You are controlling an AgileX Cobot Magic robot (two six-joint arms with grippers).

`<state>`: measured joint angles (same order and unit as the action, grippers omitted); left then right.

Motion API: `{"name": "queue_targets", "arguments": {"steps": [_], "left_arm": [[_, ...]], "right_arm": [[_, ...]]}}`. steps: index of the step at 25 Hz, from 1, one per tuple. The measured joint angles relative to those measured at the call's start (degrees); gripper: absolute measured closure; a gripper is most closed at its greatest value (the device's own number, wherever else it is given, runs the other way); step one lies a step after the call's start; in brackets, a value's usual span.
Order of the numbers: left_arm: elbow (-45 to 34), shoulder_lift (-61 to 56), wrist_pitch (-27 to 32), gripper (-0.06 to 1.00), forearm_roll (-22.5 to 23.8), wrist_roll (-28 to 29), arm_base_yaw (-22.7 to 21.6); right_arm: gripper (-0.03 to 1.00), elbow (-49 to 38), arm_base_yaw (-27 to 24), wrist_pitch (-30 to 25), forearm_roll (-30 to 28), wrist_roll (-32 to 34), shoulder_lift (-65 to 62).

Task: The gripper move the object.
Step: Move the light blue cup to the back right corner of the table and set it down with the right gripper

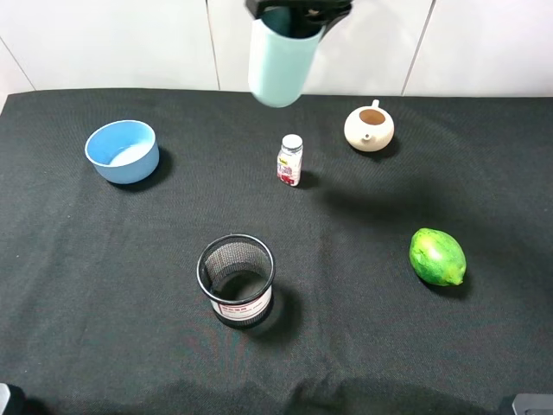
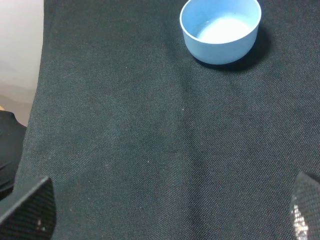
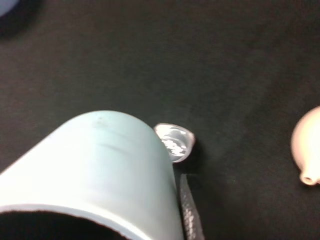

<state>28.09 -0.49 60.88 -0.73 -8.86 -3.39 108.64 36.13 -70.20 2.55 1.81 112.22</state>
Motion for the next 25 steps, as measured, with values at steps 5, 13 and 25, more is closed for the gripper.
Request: {"name": "queue_targets", "arguments": {"steps": [5, 13, 25], "left_arm": [[0.0, 0.0, 0.0, -0.05, 0.0, 0.0, 0.0], [0.0, 0.0, 0.0, -0.05, 0.0, 0.0, 0.0], [0.0, 0.0, 0.0, -0.05, 0.0, 0.0, 0.0]], "right_arm": [[0.94, 0.0, -4.3, 0.0, 0.0, -0.1, 0.0], [0.94, 0.0, -10.5, 0.0, -0.8, -0.1, 0.0], [0.94, 0.0, -14.4, 0.0, -9.4, 0.1, 0.0]]}}
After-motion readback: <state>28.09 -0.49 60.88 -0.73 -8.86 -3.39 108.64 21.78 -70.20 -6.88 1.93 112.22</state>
